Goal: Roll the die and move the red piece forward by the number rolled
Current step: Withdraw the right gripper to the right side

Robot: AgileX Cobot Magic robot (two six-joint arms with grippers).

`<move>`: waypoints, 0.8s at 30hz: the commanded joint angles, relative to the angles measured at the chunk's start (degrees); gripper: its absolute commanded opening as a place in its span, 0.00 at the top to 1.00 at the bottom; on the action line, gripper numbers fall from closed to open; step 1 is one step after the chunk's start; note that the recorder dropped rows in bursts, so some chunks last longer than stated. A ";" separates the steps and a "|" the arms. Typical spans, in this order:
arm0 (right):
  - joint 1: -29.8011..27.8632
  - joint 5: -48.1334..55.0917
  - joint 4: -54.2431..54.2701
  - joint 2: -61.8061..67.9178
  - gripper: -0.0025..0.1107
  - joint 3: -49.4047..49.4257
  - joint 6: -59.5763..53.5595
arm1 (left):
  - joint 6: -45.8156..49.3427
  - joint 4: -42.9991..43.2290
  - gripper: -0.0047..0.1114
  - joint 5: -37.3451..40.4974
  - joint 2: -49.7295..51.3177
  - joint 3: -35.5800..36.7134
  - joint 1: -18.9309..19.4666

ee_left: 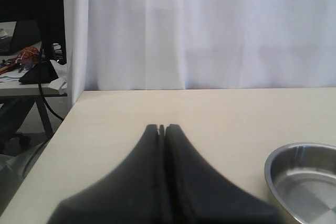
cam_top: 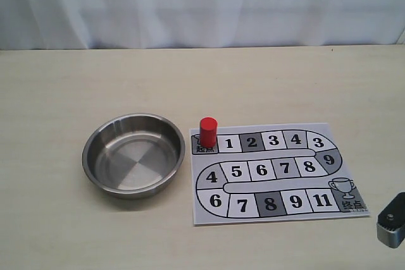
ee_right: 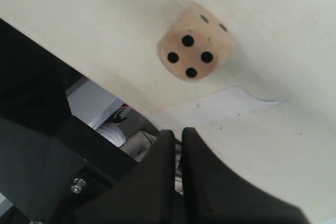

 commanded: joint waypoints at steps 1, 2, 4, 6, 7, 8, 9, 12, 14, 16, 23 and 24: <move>-0.09 -0.38 0.16 1.02 0.94 0.20 0.77 | -0.02 0.03 0.96 -0.69 -0.06 -0.30 -0.01; -0.09 -0.38 0.16 1.02 0.94 0.20 0.77 | -0.02 0.03 0.96 -0.69 -0.06 -0.30 -0.01; -0.09 -0.38 0.16 1.02 0.94 0.20 0.77 | -0.02 0.03 0.96 -0.69 -0.06 -0.30 -0.01; -0.09 -0.52 0.16 1.02 0.94 0.20 0.77 | -0.02 0.03 0.96 -0.69 -0.06 -0.30 -0.01; -0.09 -0.66 0.16 1.02 0.94 0.20 0.77 | -0.02 0.03 0.96 -0.69 -0.06 -0.30 -0.01; -0.09 -0.66 0.16 1.02 0.94 0.20 0.77 | -0.02 0.03 0.96 -0.69 -0.06 -0.30 -0.01; -0.09 -0.66 0.16 1.02 0.94 0.20 0.77 | -0.02 0.03 0.96 -0.69 -0.06 -0.30 -0.01; -0.09 -0.65 0.16 1.02 0.94 0.20 0.90 | -0.02 0.03 0.96 -0.69 -0.06 -0.30 -0.01; -0.09 -0.65 0.16 1.02 0.94 0.08 0.90 | -0.02 0.03 0.96 -0.69 -0.06 -0.30 -0.01; -0.09 -0.28 0.16 1.02 0.94 -0.50 0.90 | -0.02 0.03 0.96 -0.69 -0.06 -0.30 -0.01; -0.09 0.00 5.79 -0.29 0.94 -4.40 -2.19 | -0.02 0.03 0.96 -0.81 -0.06 -0.30 -0.01; -0.09 -0.05 7.84 -0.79 0.94 -5.15 -3.83 | -0.02 0.03 0.96 -0.81 -0.06 -0.30 -0.01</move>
